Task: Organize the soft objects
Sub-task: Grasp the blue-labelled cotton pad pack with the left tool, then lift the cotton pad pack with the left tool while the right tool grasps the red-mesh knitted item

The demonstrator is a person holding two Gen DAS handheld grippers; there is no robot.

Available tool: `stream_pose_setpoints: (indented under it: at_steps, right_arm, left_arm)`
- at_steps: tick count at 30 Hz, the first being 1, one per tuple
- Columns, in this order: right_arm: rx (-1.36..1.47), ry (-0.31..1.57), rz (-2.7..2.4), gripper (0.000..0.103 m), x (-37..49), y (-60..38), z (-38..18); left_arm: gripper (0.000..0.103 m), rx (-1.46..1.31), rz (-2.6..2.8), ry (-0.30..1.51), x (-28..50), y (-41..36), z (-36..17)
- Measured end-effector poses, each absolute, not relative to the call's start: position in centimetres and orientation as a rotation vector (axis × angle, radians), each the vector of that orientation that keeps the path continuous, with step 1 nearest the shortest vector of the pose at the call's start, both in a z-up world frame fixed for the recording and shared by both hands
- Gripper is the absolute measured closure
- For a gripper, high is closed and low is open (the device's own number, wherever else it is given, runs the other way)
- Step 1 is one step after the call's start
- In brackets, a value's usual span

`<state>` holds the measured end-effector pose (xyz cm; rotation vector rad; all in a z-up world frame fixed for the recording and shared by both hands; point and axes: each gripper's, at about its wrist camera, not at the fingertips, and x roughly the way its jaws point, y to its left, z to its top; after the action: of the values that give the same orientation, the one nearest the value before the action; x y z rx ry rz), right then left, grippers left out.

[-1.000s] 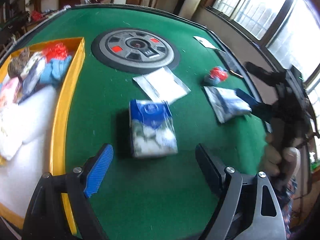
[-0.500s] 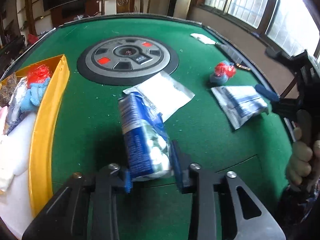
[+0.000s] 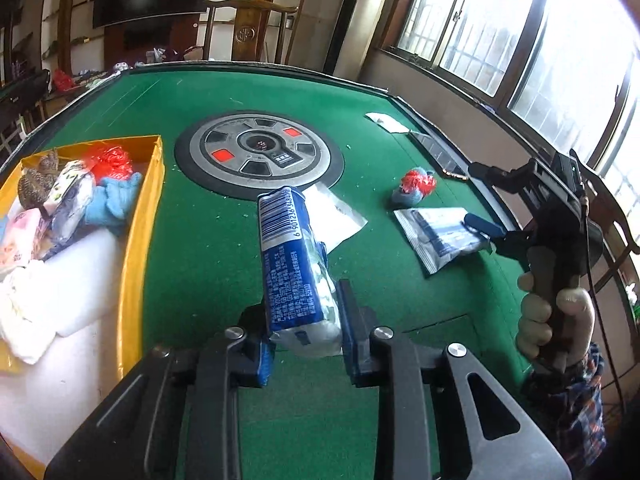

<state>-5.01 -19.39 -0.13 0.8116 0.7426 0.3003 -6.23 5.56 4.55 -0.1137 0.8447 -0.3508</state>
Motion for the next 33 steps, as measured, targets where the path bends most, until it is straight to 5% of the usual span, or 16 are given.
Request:
stream_pose_setpoints:
  at_steps: [13,33]
  right_arm:
    - [0.798,0.746,0.286,0.015,-5.5,-19.5,-0.2]
    - [0.731,0.746,0.248,0.016,-5.4,-19.0,-0.1]
  left_arm:
    - [0.079,-0.082,-0.283,0.961,-4.6,4.8,0.9]
    - [0.083,-0.227,-0.361,0.852,-7.2,10.0,4.6]
